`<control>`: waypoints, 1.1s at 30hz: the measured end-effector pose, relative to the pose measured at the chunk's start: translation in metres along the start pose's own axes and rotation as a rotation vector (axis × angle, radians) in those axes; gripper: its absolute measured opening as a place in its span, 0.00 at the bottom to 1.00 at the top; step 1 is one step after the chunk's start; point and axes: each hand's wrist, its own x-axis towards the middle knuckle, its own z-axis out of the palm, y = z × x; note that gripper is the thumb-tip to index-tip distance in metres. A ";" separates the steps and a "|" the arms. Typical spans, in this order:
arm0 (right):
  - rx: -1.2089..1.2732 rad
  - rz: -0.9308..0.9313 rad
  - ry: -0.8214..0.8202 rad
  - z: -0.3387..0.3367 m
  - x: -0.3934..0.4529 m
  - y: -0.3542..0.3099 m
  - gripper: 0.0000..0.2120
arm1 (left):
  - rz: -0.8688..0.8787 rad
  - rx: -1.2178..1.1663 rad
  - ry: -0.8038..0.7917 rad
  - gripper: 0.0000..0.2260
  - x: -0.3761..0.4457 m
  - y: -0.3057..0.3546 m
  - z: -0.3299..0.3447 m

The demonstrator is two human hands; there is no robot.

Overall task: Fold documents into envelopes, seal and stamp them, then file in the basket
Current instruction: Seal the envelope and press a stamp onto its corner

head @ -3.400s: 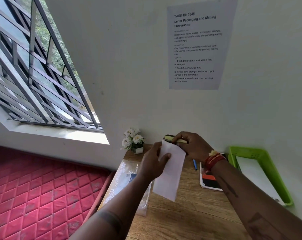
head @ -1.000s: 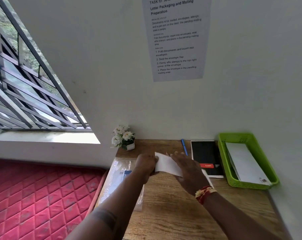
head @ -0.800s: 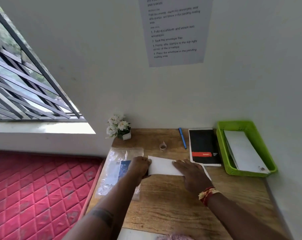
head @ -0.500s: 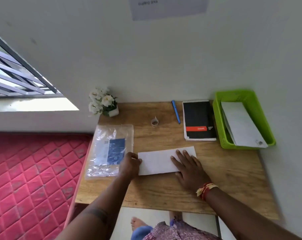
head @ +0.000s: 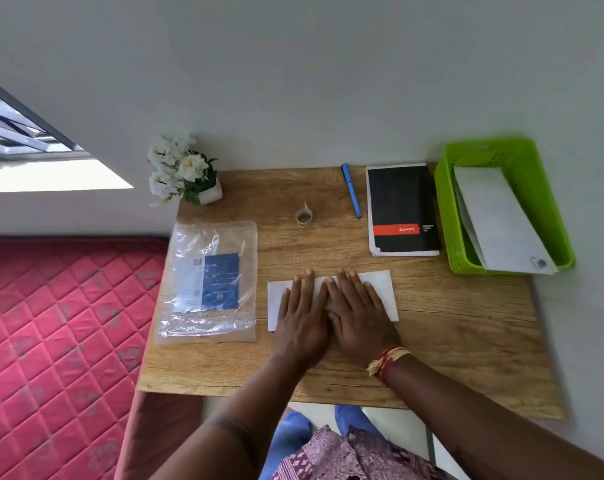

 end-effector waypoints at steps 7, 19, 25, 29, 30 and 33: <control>-0.067 -0.012 -0.029 0.009 0.000 0.011 0.32 | -0.051 0.087 0.004 0.31 0.003 -0.010 0.008; -0.051 0.226 -0.020 0.006 -0.002 0.014 0.33 | -0.143 -0.002 0.047 0.33 0.001 -0.004 0.004; -0.098 0.195 -0.021 -0.009 0.005 0.008 0.32 | -0.225 -0.135 0.085 0.26 0.011 -0.001 -0.009; -0.040 0.166 0.053 -0.022 0.025 -0.001 0.27 | -0.161 -0.096 0.203 0.24 0.048 -0.001 -0.042; -0.007 0.165 0.074 -0.025 0.032 -0.003 0.26 | -0.162 -0.103 0.229 0.25 0.059 -0.003 -0.052; 0.103 0.182 0.111 -0.031 0.053 -0.011 0.24 | -0.180 -0.137 0.294 0.25 0.090 -0.007 -0.073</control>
